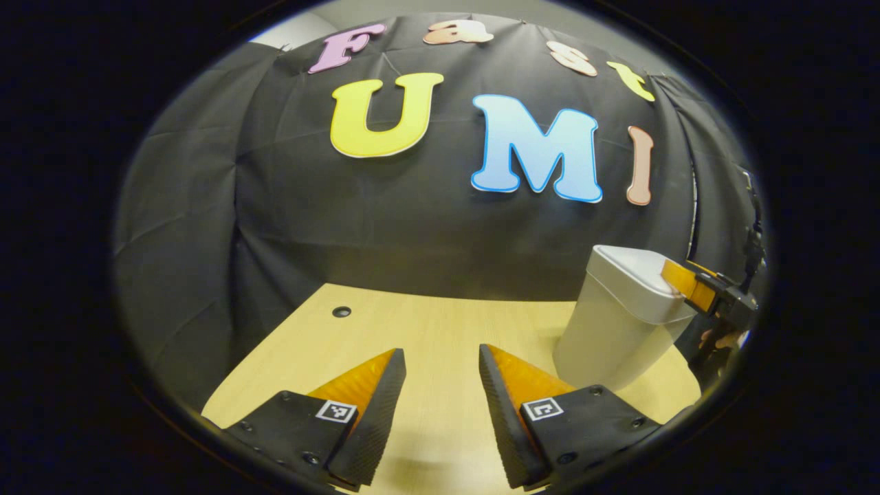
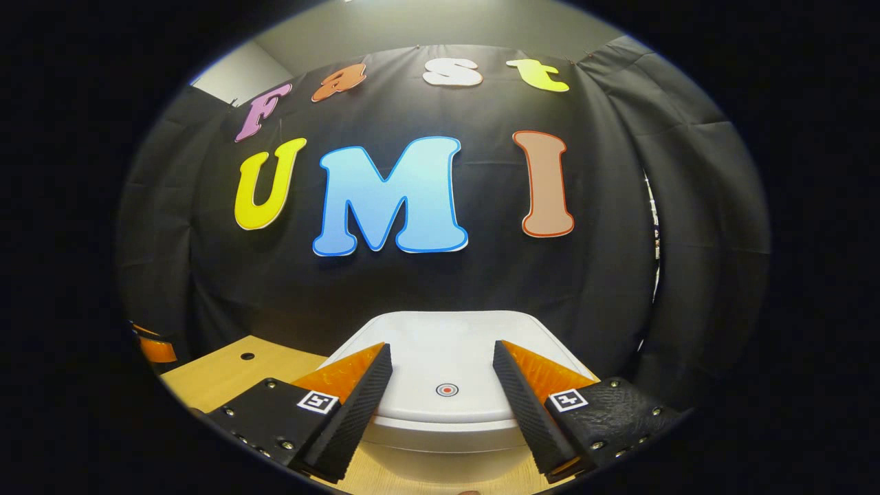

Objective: Press the lid of the desktop garbage bin to open it, pick up the crumpled paper on the desktop and throw it into the bin, then pick up the pop can on the desktop and drop it into the bin, and finally close the garbage bin lid.

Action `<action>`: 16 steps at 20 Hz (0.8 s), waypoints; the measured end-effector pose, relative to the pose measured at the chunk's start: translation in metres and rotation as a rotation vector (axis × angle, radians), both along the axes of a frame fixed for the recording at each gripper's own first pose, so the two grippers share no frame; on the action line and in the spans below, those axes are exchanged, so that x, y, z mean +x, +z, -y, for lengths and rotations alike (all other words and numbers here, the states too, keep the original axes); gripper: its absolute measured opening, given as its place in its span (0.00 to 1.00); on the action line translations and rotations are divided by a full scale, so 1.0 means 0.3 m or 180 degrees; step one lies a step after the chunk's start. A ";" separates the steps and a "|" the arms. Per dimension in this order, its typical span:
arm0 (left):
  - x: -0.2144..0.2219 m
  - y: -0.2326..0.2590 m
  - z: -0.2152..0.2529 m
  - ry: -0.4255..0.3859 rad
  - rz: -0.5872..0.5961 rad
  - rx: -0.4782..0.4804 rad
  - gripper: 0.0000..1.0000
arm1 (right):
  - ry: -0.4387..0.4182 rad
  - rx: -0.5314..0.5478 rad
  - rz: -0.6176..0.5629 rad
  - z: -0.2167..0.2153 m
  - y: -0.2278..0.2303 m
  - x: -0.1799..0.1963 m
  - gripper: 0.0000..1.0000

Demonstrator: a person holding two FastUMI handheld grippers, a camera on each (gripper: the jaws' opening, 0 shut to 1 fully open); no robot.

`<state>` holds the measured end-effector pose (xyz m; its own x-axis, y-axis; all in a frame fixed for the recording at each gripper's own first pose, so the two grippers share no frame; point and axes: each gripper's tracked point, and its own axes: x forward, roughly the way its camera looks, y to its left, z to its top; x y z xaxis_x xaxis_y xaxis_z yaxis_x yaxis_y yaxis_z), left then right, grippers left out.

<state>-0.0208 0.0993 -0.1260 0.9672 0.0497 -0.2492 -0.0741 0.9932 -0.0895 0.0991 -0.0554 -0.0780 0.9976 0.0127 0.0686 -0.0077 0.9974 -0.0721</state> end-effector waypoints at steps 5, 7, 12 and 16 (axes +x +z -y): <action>0.022 0.044 0.004 -0.0038 0.0113 0.0071 0.73 | -0.0062 -0.0036 -0.0016 -0.016 0.033 -0.029 0.95; 0.028 0.061 0.017 -0.0086 0.0157 0.0110 0.72 | -0.0082 -0.0026 0.0078 -0.026 0.078 -0.064 0.95; 0.046 0.120 0.038 -0.0188 0.0331 0.0257 0.73 | -0.0121 -0.0040 0.0297 -0.082 0.207 -0.202 0.95; 0.059 0.157 0.074 -0.0351 0.0431 0.0316 0.73 | -0.0226 0.0012 0.0451 -0.098 0.278 -0.286 0.95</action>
<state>-0.0029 0.0772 -0.0790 0.9925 -0.0406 -0.1155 0.0418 0.9991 0.0075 0.0132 -0.0259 0.0054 0.9763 -0.0581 0.2086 0.0729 0.9953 -0.0638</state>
